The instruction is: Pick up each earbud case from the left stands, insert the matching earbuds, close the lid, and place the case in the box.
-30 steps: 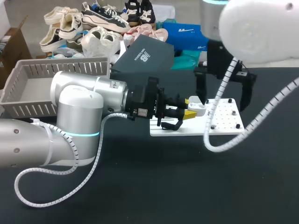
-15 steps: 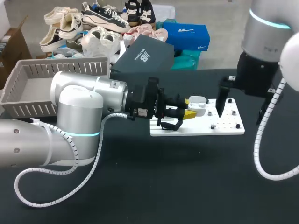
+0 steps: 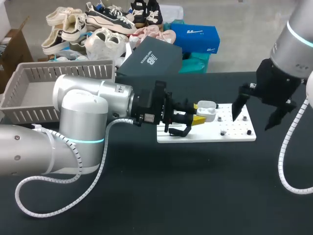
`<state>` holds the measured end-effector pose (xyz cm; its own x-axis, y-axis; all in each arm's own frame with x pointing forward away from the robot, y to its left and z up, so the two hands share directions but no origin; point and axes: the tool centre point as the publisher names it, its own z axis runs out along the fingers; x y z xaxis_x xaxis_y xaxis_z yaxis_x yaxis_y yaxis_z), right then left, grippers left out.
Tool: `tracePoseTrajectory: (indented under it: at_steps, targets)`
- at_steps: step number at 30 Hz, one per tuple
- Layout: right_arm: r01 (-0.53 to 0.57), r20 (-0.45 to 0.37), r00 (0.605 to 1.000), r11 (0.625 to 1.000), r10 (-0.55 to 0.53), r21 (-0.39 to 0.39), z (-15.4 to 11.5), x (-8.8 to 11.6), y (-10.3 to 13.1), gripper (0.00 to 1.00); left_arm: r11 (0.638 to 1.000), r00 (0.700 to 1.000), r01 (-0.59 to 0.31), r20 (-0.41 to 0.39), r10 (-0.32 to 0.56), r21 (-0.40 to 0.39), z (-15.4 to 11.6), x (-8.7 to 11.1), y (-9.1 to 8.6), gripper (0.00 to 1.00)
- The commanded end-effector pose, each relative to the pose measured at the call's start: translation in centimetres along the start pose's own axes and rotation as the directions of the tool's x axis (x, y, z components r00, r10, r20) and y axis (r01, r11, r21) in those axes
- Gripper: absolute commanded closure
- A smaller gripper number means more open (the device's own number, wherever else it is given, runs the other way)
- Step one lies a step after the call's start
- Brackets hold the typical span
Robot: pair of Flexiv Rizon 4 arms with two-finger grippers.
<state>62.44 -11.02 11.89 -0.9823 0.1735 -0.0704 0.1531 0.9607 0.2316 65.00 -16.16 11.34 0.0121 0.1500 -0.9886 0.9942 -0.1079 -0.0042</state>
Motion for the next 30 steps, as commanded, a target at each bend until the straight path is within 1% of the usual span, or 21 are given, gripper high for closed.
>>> tracePoseTrajectory:
  at_steps: [1, 3, 4, 5, 6, 11, 14, 18, 22, 30]
  targets:
    - [0.006, 0.032, 0.999, 1.000, -0.006, 0.008, 2.0, -0.3, -0.2, 0.17, 1.000, 1.000, 0.000, 0.000, 0.000, -0.001, 0.0, 0.0, 0.0, 1.00]
    - [0.004, 0.041, 0.999, 1.000, -0.004, 0.009, 2.5, -0.5, -0.3, 0.19, 1.000, 1.000, 0.000, 0.000, 0.000, -0.001, 0.0, 0.0, 0.0, 1.00]
    - [0.005, 0.048, 0.999, 1.000, -0.005, 0.009, 2.9, -0.6, -0.4, 0.24, 1.000, 1.000, 0.000, 0.000, 0.000, -0.001, 0.0, 0.0, 0.0, 1.00]
    - [0.008, 0.052, 0.999, 1.000, -0.009, 0.011, 3.1, -0.7, -0.4, 0.24, 1.000, 1.000, 0.000, 0.000, 0.000, -0.001, 0.0, 0.0, 0.0, 1.00]
    - [0.012, 0.058, 0.998, 1.000, -0.013, 0.011, 3.4, -0.8, -0.5, 0.29, 1.000, 1.000, 0.000, 0.000, 0.000, -0.001, 0.0, 0.0, 0.0, 1.00]
    - [0.023, 0.059, 0.998, 1.000, -0.023, 0.002, 4.4, -1.1, -0.4, 0.34, 1.000, 1.000, 0.000, 0.000, 0.000, -0.001, 0.0, 0.0, 0.0, 1.00]
    - [0.021, 0.055, 0.998, 1.000, -0.020, -0.017, 5.0, -1.5, -0.2, 0.40, 1.000, 1.000, 0.000, 0.000, 0.000, -0.001, 0.0, 0.0, 0.0, 1.00]
    - [0.020, 0.056, 0.998, 0.999, -0.018, -0.029, 5.7, -1.7, 0.1, 0.43, 1.000, 1.000, 0.000, 0.000, 0.000, -0.001, 0.0, 0.0, 0.0, 1.00]
    - [0.026, 0.055, 0.998, 0.999, -0.023, -0.039, 6.1, -1.9, 0.6, 0.50, 1.000, 1.000, 0.000, 0.001, 0.000, 0.001, -0.1, 0.0, -0.1, 1.00]
    - [0.017, 0.077, 0.997, 0.998, -0.013, -0.056, 5.8, -2.5, 1.2, 0.50, 1.000, 1.000, -0.005, -0.011, 0.005, 0.011, -1.4, 0.6, -0.8, 1.00]
